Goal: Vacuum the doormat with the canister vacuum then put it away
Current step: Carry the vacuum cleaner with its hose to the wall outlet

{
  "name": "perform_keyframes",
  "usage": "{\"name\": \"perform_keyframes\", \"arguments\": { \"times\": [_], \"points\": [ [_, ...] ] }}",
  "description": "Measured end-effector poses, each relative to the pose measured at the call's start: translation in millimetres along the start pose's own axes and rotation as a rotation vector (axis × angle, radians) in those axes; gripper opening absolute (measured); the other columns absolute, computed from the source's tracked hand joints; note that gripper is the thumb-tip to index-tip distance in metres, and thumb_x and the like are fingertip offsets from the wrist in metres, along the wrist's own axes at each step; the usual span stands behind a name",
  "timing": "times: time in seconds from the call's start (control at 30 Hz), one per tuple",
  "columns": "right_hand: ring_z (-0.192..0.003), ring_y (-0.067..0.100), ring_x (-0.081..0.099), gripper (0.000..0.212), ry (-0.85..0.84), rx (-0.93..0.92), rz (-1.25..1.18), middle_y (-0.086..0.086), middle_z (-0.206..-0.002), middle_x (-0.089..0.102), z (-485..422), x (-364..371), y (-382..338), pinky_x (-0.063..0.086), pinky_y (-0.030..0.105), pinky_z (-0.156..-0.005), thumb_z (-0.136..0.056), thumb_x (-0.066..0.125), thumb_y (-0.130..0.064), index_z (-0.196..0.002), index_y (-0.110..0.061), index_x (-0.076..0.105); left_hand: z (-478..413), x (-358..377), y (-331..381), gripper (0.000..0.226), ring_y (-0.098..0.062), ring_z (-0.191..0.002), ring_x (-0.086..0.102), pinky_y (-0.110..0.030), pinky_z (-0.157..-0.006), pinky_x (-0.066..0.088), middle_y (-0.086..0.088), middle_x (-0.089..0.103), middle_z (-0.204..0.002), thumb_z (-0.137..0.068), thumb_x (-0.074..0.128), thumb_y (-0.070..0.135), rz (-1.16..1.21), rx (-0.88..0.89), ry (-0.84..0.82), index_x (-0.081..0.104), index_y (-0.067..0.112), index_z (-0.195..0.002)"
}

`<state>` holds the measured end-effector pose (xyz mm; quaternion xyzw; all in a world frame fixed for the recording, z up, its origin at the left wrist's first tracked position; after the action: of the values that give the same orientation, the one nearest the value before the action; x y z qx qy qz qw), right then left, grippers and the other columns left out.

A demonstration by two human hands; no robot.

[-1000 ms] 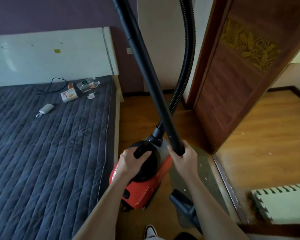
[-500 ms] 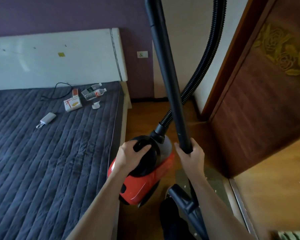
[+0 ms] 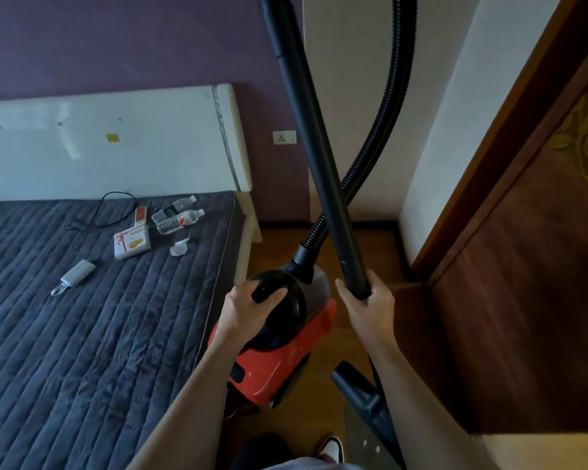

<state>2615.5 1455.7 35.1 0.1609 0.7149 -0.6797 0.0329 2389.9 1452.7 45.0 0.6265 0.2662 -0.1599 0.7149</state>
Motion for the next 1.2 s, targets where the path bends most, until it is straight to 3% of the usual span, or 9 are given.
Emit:
{"name": "perform_keyframes", "arguments": {
  "times": [0.17, 0.33, 0.47, 0.57, 0.67, 0.77, 0.93, 1.2],
  "points": [
    [-0.048, 0.003, 0.048, 0.023, -0.005, -0.012, 0.018, -0.002, -0.061, 0.049, -60.9, 7.8, 7.2, 0.038, 0.011, -0.046, -0.09, 0.075, -0.016, -0.077, -0.023, 0.057, -66.6, 14.2, 1.2, 0.015, -0.001, -0.07, 0.067, -0.019, -0.059, 0.048, 0.008, 0.069, -0.071, -0.08, 0.077, 0.041, 0.017, 0.004, 0.007, 0.067, 0.033, -0.072],
    [-0.048, 0.003, 0.048, 0.021, 0.005, -0.008, 0.039, -0.003, -0.06, 0.048, -126.9, 23.5, 17.0, 0.038, 0.011, -0.047, -0.091, 0.075, -0.016, -0.08, -0.024, 0.059, -138.4, 25.9, 4.9, 0.023, 0.0, -0.065, 0.064, -0.013, -0.055, 0.042, 0.01, 0.065, -0.065, -0.081, 0.077, 0.038, 0.022, 0.0, -0.004, 0.061, 0.035, -0.065],
    [-0.053, 0.004, 0.051, 0.017, 0.058, 0.005, 0.081, 0.0, -0.063, 0.052, -199.8, 41.8, 26.1, 0.041, 0.012, -0.049, -0.09, 0.075, -0.021, -0.082, -0.023, 0.061, -214.2, 36.6, 5.2, 0.013, 0.005, -0.074, 0.066, -0.016, -0.062, 0.052, 0.013, 0.07, -0.075, -0.082, 0.077, 0.037, 0.052, 0.044, -0.066, 0.066, 0.041, -0.078],
    [-0.056, 0.008, 0.053, 0.019, 0.089, 0.003, 0.106, 0.0, -0.063, 0.053, -256.4, 56.7, 28.0, 0.041, 0.012, -0.051, -0.09, 0.076, -0.022, -0.081, -0.026, 0.06, -277.6, 45.0, 5.2, 0.011, -0.001, -0.072, 0.068, -0.026, -0.063, 0.056, 0.009, 0.071, -0.075, -0.081, 0.077, 0.036, 0.049, 0.064, -0.107, 0.067, 0.036, -0.076],
    [-0.063, 0.014, 0.056, 0.015, 0.118, 0.028, 0.124, 0.006, -0.067, 0.056, -310.1, 71.5, 29.9, 0.044, 0.014, -0.055, -0.09, 0.076, -0.025, -0.083, -0.021, 0.063, -340.4, 51.2, 13.4, 0.012, -0.003, -0.07, 0.066, -0.018, -0.06, 0.049, 0.008, 0.069, -0.075, -0.083, 0.075, 0.038, 0.018, 0.095, -0.154, 0.066, 0.033, -0.077],
    [-0.062, 0.006, 0.056, 0.013, 0.148, 0.066, 0.101, 0.004, -0.067, 0.055, -358.2, 83.7, 28.9, 0.045, 0.011, -0.058, -0.091, 0.075, -0.025, -0.084, -0.021, 0.063, -400.5, 55.9, 25.3, 0.015, -0.003, -0.066, 0.062, -0.009, -0.055, 0.042, 0.01, 0.064, -0.071, -0.083, 0.076, 0.035, 0.005, 0.139, -0.165, 0.064, 0.031, -0.076],
    [-0.055, 0.003, 0.053, 0.016, 0.201, 0.09, 0.086, -0.001, -0.064, 0.052, -416.0, 84.8, 30.8, 0.046, 0.013, -0.053, -0.09, 0.075, -0.022, -0.084, -0.025, 0.06, -475.1, 68.3, 46.6, 0.02, -0.003, -0.075, 0.067, -0.016, -0.062, 0.05, 0.007, 0.071, -0.082, -0.084, 0.074, 0.035, 0.013, 0.185, -0.222, 0.072, 0.017, -0.093],
    [-0.056, 0.007, 0.052, 0.016, 0.243, 0.11, 0.078, 0.006, -0.068, 0.056, -488.7, 58.1, 40.8, 0.045, 0.015, -0.051, -0.091, 0.075, -0.025, -0.085, -0.024, 0.06, -550.9, 102.5, 85.1, 0.026, -0.002, -0.053, 0.059, -0.019, -0.05, 0.045, 0.006, 0.061, -0.058, -0.082, 0.078, 0.029, -0.014, 0.197, -0.242, 0.062, 0.017, -0.066]
  ]
}}
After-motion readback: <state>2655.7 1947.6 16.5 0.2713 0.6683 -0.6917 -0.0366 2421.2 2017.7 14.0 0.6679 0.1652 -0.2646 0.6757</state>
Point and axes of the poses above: each hand's wrist, its own z-axis away from the middle knuckle, its own x-axis out of the palm, y = z × x, the point moved 1 cm from there along -z, towards the middle knuckle
